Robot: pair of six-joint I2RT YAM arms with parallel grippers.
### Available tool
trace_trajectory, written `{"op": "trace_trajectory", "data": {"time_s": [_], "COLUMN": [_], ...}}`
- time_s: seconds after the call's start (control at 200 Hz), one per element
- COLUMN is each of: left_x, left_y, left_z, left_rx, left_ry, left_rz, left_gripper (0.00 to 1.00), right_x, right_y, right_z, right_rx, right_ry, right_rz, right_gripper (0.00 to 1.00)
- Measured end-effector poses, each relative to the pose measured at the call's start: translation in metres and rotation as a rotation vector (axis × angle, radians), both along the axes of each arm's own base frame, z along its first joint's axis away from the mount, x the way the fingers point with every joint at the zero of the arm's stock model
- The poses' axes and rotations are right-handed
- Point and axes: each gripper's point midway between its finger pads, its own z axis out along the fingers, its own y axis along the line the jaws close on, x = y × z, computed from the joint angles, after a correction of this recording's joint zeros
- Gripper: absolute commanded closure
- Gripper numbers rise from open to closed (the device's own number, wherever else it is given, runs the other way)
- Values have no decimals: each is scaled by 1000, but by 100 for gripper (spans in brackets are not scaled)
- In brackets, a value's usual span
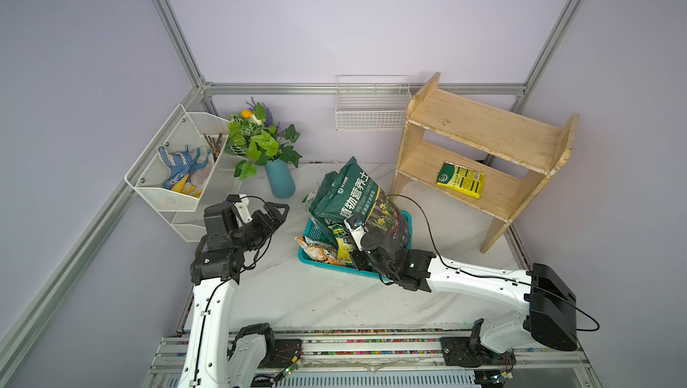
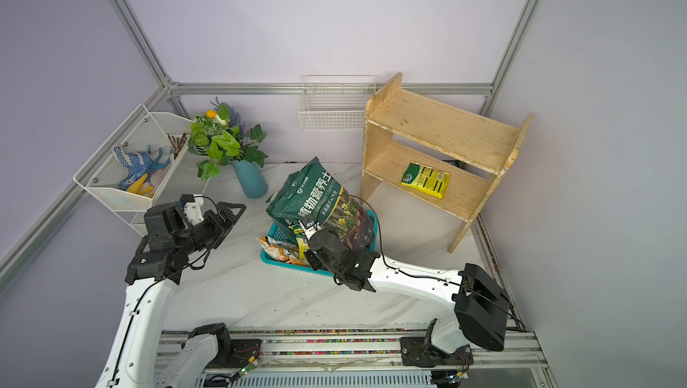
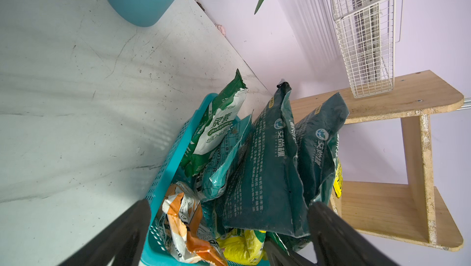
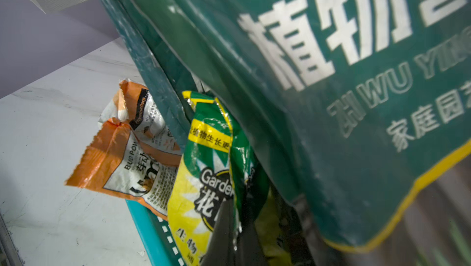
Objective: Take down the fertilizer bag from the shelf
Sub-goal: Place the fertilizer bag in the storage box, then pick up the fertilizer bag from the shelf.
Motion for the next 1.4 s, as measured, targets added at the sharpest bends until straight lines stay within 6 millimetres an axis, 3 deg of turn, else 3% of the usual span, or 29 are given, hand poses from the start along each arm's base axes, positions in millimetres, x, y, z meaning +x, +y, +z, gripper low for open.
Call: {"op": "trace_trajectory", "data": {"time_s": [0.2,0.505,0.61,0.645,0.75,0.85,1.025,1.035,1.125,1.245,1.315,1.4], "left_x": [0,0,0,0,0,0,0,0,0,0,0,0], "left_y": [0,1,1,1,1,1,2,2,2,2,2,3], "left_z": [0,0,0,0,0,0,0,0,0,0,0,0], "left_rx": [0,0,0,0,0,0,0,0,0,0,0,0], "left_ry": [0,0,0,0,0,0,0,0,0,0,-1,-1], "left_rz": [1,2,2,2,2,3,7,8,8,8,7,8], "left_gripper": [0,0,0,0,0,0,0,0,0,0,0,0], "right_x": [-10,-33,-35,-36,-36,-34,-34,-34,-28,-2,21,47], "right_y": [-11,-27,-26,-25,-23,-27,-80,-84,-119,-160,-182,-199], "right_z": [-15,4,2,2,14,46,132,137,164,165,153,125], "right_rx": [16,92,78,64,43,74,195,202,238,192,137,37], "right_ry": [26,26,40,48,53,17,-124,-134,-182,-184,-163,-117], "right_rz": [9,69,82,84,83,60,-81,-95,-219,-414,-529,-633], "right_gripper": [100,100,65,58,48,43,36,32,29,32,28,24]}}
